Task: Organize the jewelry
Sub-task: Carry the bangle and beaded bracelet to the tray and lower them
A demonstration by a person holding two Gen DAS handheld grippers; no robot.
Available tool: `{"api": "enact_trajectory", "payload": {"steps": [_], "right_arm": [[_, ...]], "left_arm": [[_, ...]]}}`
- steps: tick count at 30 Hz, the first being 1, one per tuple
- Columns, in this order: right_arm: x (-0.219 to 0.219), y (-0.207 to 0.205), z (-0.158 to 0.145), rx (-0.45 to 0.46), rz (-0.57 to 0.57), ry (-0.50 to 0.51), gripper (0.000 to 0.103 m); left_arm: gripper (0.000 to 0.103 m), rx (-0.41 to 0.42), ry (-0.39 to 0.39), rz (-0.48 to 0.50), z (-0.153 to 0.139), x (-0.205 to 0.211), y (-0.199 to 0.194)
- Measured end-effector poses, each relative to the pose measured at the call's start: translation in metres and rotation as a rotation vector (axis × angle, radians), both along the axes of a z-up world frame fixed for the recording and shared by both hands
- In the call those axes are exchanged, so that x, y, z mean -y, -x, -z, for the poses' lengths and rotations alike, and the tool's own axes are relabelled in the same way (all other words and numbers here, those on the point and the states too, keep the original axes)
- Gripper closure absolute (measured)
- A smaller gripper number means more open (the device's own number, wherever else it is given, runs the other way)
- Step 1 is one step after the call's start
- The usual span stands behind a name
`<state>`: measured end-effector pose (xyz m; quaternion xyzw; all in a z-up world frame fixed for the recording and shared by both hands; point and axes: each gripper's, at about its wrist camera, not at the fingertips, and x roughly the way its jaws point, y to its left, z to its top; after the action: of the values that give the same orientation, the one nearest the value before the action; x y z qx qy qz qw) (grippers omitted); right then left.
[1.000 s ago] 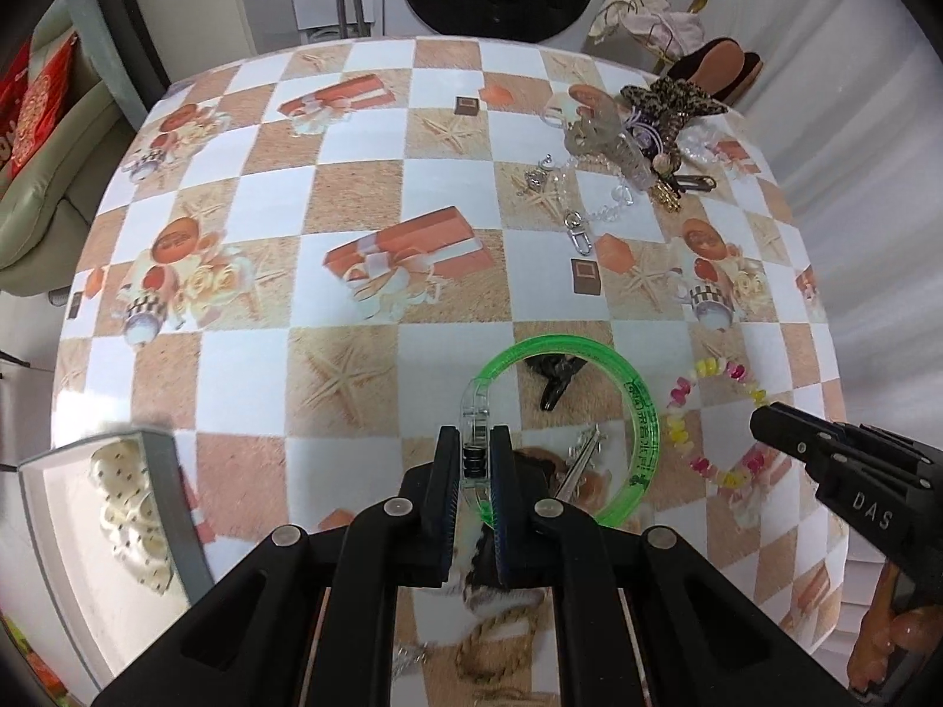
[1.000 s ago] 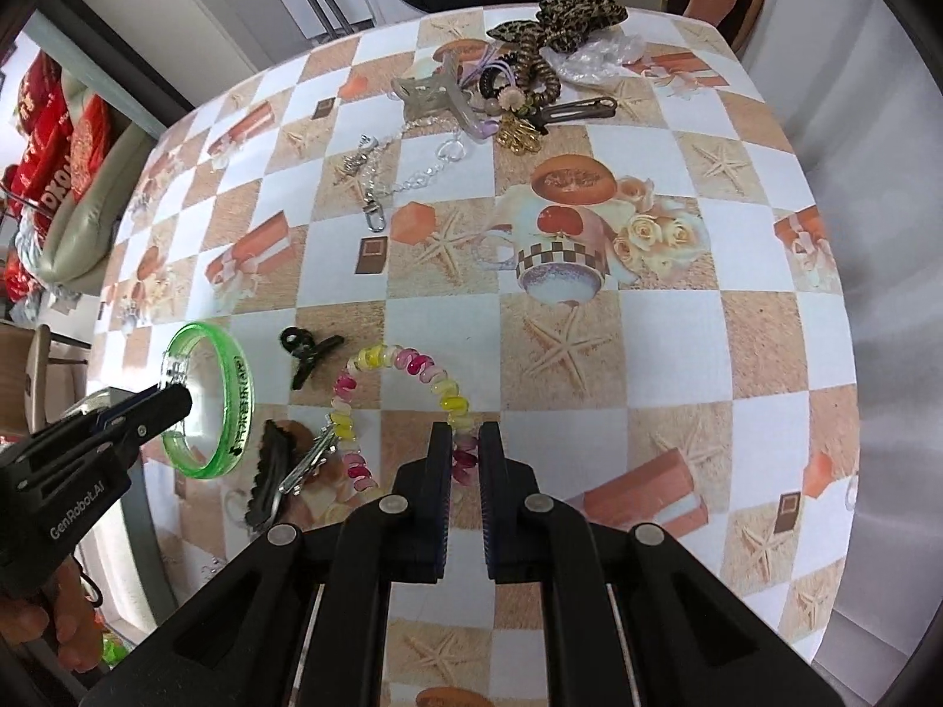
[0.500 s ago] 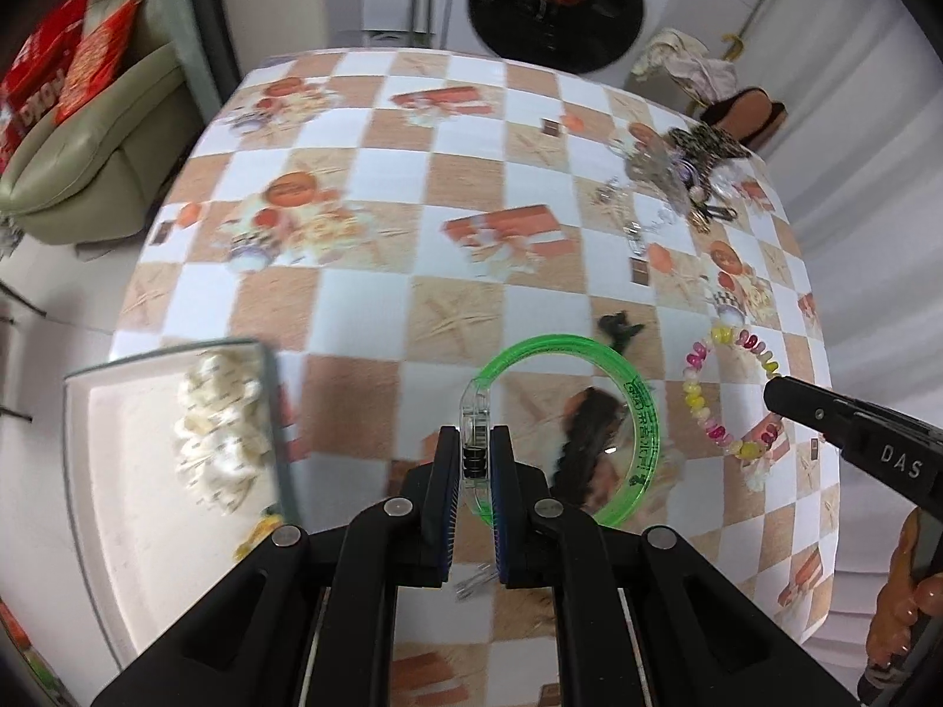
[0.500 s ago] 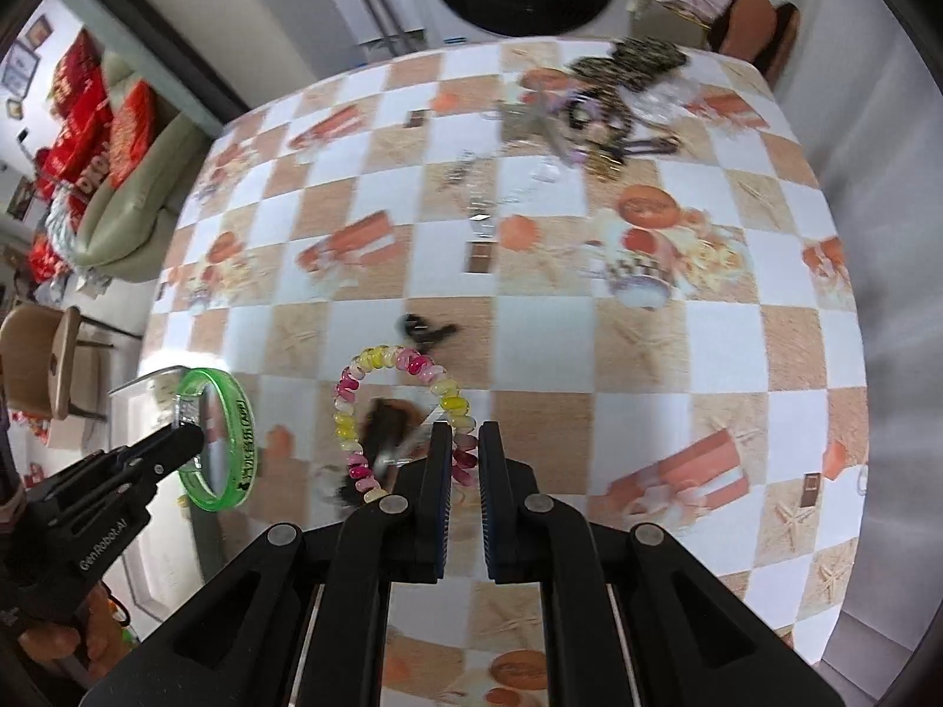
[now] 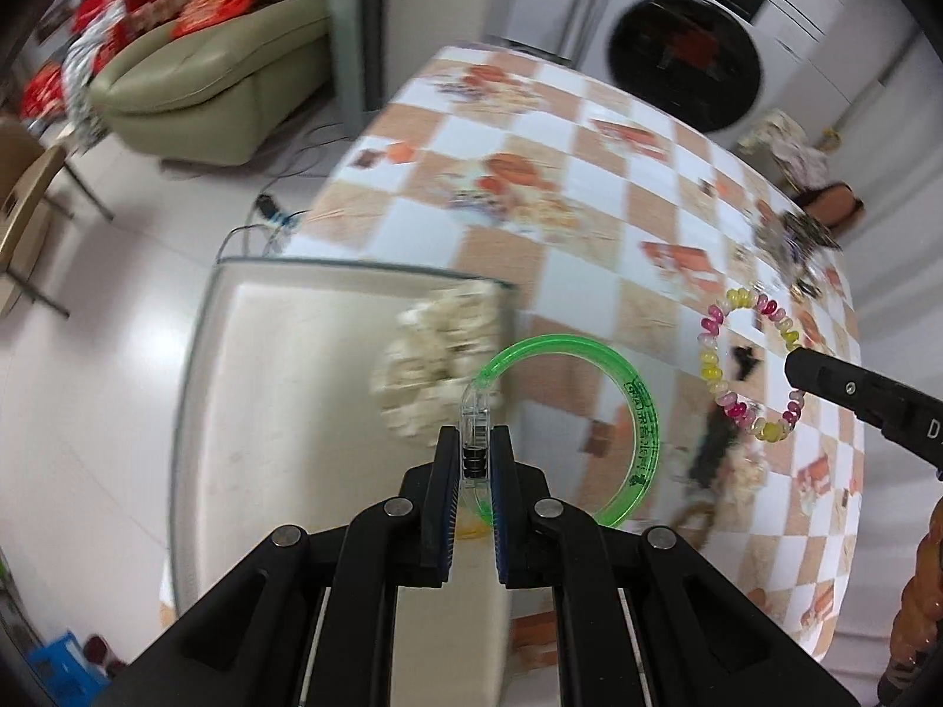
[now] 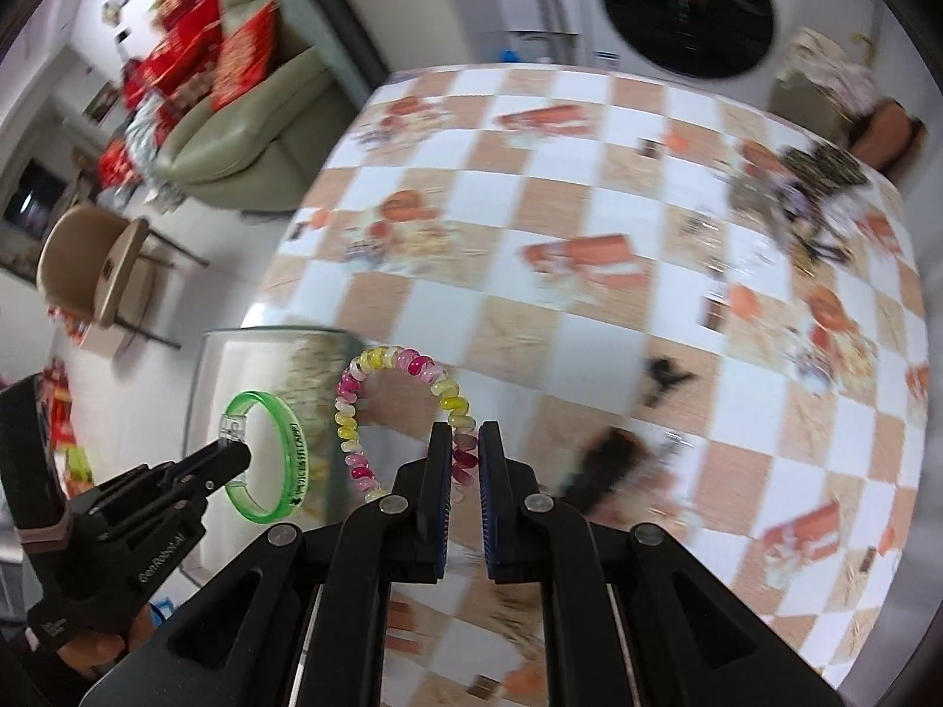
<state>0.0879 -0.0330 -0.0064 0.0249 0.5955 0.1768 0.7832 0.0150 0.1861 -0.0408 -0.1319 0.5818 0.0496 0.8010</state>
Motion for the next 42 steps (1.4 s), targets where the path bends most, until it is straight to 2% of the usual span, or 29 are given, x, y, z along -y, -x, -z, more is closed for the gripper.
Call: {"api": "enact_trajectory", "payload": {"steps": [8, 12, 19, 25, 33, 42], "right_arm": [[-0.097, -0.001, 0.013, -0.009, -0.187, 0.001, 0.094], [-0.135, -0.003, 0.026, -0.027, -0.242, 0.003, 0.094], [-0.19, -0.009, 0.064, -0.076, -0.318, 0.024, 0.094], [-0.209, -0.018, 0.093, -0.124, -0.32, 0.031, 0.094], [-0.22, -0.023, 0.119, -0.152, -0.333, 0.075, 0.094], [-0.223, -0.025, 0.13, -0.174, -0.339, 0.087, 0.093]], "left_arm": [[0.088, -0.044, -0.032, -0.134, 0.025, -0.06, 0.026], [0.088, -0.076, -0.042, -0.186, 0.043, -0.079, 0.035], [0.088, -0.107, -0.06, -0.213, 0.072, -0.094, 0.035], [0.088, -0.124, -0.095, -0.191, 0.089, -0.092, 0.03], [0.088, -0.143, -0.149, -0.169, 0.098, -0.083, 0.028], [0.088, -0.161, -0.197, -0.141, 0.095, -0.078, 0.028]]}}
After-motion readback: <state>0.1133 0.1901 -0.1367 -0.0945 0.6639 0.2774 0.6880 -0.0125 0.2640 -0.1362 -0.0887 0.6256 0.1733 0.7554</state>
